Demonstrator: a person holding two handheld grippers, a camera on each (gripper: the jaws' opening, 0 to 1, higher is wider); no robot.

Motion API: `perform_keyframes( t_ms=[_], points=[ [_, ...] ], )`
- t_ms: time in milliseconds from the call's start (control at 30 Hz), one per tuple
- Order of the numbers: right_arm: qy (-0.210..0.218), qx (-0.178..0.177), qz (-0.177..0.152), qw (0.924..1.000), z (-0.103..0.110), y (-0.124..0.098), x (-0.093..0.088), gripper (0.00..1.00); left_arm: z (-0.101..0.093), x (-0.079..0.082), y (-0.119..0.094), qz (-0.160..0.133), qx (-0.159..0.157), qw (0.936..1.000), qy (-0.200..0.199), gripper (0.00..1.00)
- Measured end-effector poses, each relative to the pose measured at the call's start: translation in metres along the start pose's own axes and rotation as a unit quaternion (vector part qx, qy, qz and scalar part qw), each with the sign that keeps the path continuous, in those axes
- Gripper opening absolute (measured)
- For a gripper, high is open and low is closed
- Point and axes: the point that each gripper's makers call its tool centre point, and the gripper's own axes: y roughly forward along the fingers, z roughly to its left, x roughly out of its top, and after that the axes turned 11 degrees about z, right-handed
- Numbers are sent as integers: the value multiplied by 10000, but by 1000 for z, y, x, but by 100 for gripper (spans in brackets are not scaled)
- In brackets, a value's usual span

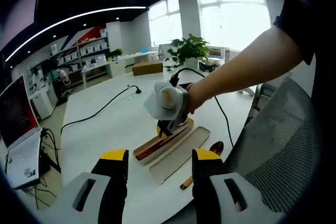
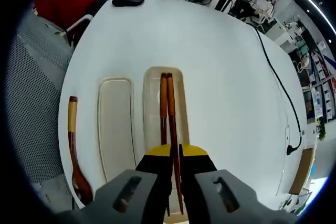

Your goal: Arrange the utensils inside the cutlery case until each visible utensil rests in its matching compartment.

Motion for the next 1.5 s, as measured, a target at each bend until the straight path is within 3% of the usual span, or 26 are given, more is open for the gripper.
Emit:
perform_keyframes(
  t_ms=[333, 600, 1033, 1500],
  points=[
    [257, -204, -193, 9993, -2, -19, 0, 8, -1, 1, 0, -10, -1, 10000, 46, 50],
    [420, -423, -326, 9977, -1, -38, -10, 15, 0, 3, -1, -42, 56, 9999, 123, 50],
    [902, -520, -651, 9924, 23, -64, -13, 19, -1, 5, -3, -58, 147, 9994, 298, 50],
    [1502, -497, -864, 9836, 35, -82, -30, 24, 0, 6, -4, -94, 204, 9991, 356, 51]
  ],
)
